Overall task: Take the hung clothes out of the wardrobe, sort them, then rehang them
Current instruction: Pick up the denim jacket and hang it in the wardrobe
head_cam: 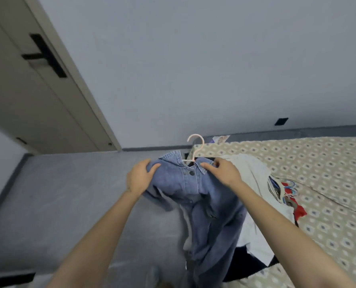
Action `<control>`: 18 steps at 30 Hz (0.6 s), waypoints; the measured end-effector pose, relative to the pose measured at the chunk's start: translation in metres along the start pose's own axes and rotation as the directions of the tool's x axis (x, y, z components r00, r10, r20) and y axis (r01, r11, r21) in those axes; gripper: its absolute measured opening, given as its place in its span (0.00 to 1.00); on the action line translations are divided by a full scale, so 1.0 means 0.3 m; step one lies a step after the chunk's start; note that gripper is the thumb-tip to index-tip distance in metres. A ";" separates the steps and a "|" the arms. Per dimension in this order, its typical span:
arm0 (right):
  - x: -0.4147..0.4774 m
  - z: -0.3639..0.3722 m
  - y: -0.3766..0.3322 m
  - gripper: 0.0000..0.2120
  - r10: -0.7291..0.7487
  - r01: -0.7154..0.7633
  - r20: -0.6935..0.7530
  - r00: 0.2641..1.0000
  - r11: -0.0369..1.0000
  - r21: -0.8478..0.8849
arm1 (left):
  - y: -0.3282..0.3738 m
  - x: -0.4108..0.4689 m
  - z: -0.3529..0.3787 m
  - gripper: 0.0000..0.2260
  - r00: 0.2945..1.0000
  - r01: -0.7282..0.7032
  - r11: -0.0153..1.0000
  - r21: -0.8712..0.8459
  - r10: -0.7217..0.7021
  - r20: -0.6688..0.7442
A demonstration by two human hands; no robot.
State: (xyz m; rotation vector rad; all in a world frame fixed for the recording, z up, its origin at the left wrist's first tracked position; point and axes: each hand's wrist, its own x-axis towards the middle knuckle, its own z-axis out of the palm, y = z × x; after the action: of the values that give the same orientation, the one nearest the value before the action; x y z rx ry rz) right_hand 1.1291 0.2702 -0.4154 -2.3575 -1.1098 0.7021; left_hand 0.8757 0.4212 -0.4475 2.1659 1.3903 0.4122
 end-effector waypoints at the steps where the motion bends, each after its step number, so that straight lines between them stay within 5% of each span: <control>1: -0.003 0.025 -0.055 0.26 -0.045 0.046 0.024 0.999 0.999 -0.023 | -0.044 -0.035 -0.046 0.21 0.999 0.030 0.999 0.012 -0.029 -0.029; 8: -0.100 0.276 -0.394 0.28 -0.273 0.300 0.208 0.939 0.947 -0.113 | -0.392 -0.310 -0.295 0.20 0.954 0.210 0.978 -0.007 -0.207 -0.216; 18: -0.480 0.639 -0.832 0.28 -0.526 0.591 0.382 0.760 0.804 -0.068 | -0.817 -0.874 -0.612 0.20 0.829 0.381 0.918 -0.110 -0.392 -0.400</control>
State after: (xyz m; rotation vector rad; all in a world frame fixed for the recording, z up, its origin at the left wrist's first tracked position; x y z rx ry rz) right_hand 0.7904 0.3335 -0.3825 -1.8900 -2.0065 0.8220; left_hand 0.4872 0.3140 -0.4332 1.7665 1.9949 0.7570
